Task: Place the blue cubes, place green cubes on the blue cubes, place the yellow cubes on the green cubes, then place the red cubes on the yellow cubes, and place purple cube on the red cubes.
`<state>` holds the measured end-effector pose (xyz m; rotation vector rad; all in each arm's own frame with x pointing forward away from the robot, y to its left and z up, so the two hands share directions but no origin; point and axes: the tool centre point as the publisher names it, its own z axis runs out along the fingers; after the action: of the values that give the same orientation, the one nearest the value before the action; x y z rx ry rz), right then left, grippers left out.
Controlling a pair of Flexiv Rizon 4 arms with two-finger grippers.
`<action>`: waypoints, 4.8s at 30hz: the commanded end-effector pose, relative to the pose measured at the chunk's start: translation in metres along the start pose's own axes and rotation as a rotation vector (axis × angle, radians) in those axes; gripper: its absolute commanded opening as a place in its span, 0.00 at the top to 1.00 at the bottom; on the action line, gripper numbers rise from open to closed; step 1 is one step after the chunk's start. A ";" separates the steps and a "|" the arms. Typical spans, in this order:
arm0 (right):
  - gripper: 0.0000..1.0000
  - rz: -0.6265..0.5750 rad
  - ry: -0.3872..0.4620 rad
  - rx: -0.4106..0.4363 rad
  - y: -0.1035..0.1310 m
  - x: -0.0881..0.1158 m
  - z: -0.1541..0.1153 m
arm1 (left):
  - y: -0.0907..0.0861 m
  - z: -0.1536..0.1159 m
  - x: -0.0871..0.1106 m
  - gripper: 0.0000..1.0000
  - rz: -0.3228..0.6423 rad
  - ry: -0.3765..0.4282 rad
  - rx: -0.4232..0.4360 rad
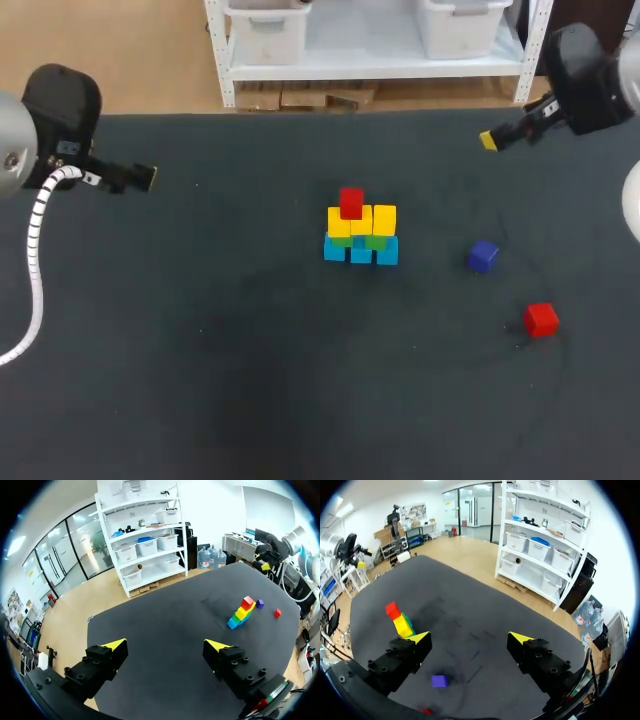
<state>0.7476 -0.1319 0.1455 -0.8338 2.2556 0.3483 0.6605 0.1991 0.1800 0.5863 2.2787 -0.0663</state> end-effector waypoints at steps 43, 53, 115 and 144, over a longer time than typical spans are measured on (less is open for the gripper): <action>0.00 -0.844 0.638 -0.594 0.094 0.172 -0.040 | 0.001 0.000 0.000 0.00 0.001 -0.001 0.005; 0.00 -0.882 0.733 -0.481 0.094 0.206 -0.025 | 0.001 0.000 0.000 0.00 0.001 -0.001 0.005; 1.00 -0.760 0.656 -0.312 0.084 0.161 -0.026 | 0.001 0.000 0.000 0.00 0.001 -0.001 0.005; 1.00 -0.761 0.633 -0.282 0.142 0.025 0.010 | 0.001 0.000 0.000 0.00 0.001 -0.001 0.005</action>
<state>0.6459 -0.0354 0.1216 -2.0774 2.2185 0.0216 0.6605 0.1991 0.1800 0.5862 2.2787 -0.0665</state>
